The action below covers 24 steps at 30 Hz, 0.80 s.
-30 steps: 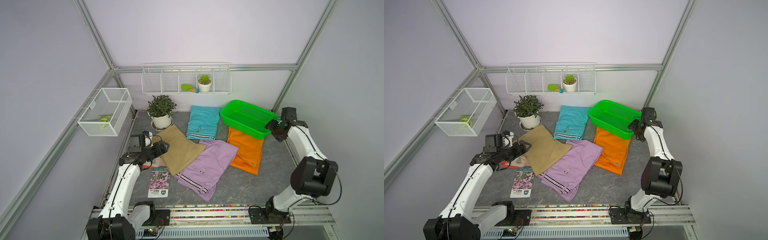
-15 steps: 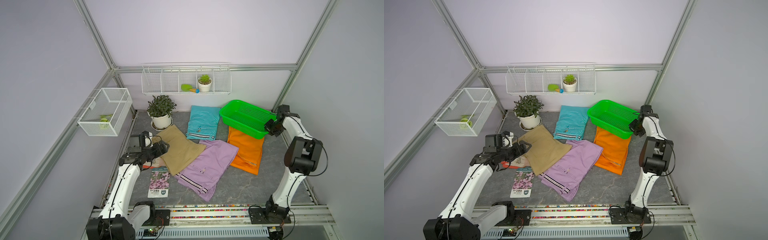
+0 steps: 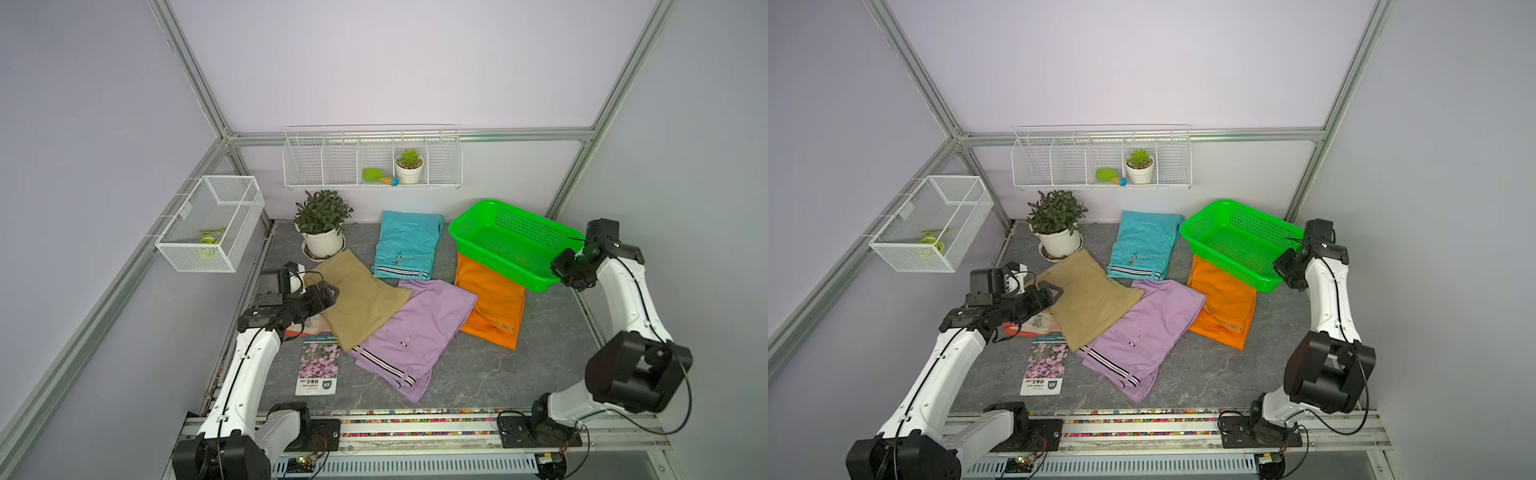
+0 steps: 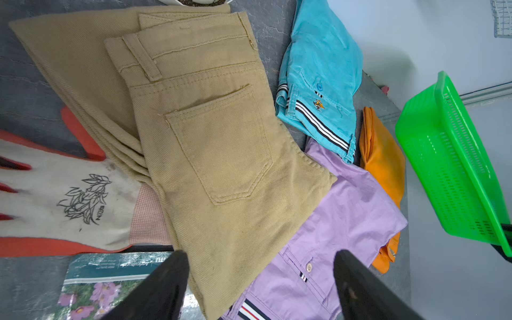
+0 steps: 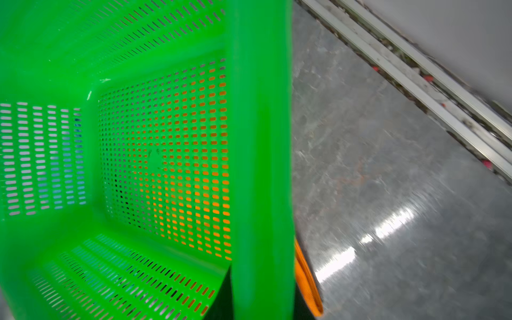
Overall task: Put the folded long pants in the basket
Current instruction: Move the basket to the center of the board.
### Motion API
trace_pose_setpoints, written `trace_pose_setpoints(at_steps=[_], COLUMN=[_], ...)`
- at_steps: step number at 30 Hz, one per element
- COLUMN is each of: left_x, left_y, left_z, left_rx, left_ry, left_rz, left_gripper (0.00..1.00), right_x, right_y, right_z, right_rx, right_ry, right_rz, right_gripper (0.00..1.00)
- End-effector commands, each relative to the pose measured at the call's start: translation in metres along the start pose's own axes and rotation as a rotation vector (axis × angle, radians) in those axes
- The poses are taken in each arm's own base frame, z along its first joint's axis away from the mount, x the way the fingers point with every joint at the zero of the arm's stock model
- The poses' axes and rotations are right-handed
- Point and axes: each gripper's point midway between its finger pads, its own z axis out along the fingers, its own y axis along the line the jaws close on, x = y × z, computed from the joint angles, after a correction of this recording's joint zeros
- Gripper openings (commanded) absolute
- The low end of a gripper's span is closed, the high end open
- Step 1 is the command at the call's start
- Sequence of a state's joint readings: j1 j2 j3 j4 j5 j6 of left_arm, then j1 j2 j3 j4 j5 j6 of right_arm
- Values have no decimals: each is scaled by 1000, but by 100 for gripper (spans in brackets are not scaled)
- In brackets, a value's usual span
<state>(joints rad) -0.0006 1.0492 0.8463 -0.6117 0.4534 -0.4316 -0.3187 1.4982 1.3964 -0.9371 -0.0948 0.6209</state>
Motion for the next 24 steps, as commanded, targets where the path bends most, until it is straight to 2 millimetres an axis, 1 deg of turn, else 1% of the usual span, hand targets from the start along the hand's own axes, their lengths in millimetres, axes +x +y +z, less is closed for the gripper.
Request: trace_pose_setpoints(at_steps=[1,4,6,8,10,11,12,13,14,16,17,19,21,24], left_x=[4,5,6,7,8,9,10,10,11,13,14,17,25,42], left_y=[-5,-8,-9,-10,-11,-11,-11,-12,-13,-16,-18,-20,-27,-42], left_z=[-3,-3,-3,-4,-3,-2,-2,-2,-2,-2,-2,-1,-1,-3], left_rx=[30,47,55,58,64,63,61,60,60,69,74,76,103,205], left_ry=[2,10,10,11,13,17,21,23,25,27,31,39,72,165], left_rz=[20,20,23,26,31,29,28,32,34,44,47,49,22,-68], left_gripper=[86,86,86,86,86,86,86,86,86,86,86,86,87,87], right_x=[27,37,42,45,46,45,42,39,38,37,38,35,29,20], right_y=[-38,-66,-82,-98,-110,-118,-122,-121,-118,-109,-105,-99,-90,-53], right_z=[1,-1,1,5,9,7,4,3,2,1,-1,-10,-26,-55], right_rx=[126,219,249,282,295,327,346,335,322,282,264,254,231,92], right_ry=[30,-9,-29,-53,-59,-70,-85,-93,-92,-75,-60,-51,-84,-162], right_rz=[-19,-23,6,39,68,78,87,85,80,76,72,63,42,-54], right_gripper=[0,0,0,0,0,0,3,9,19,44,52,60,63,64])
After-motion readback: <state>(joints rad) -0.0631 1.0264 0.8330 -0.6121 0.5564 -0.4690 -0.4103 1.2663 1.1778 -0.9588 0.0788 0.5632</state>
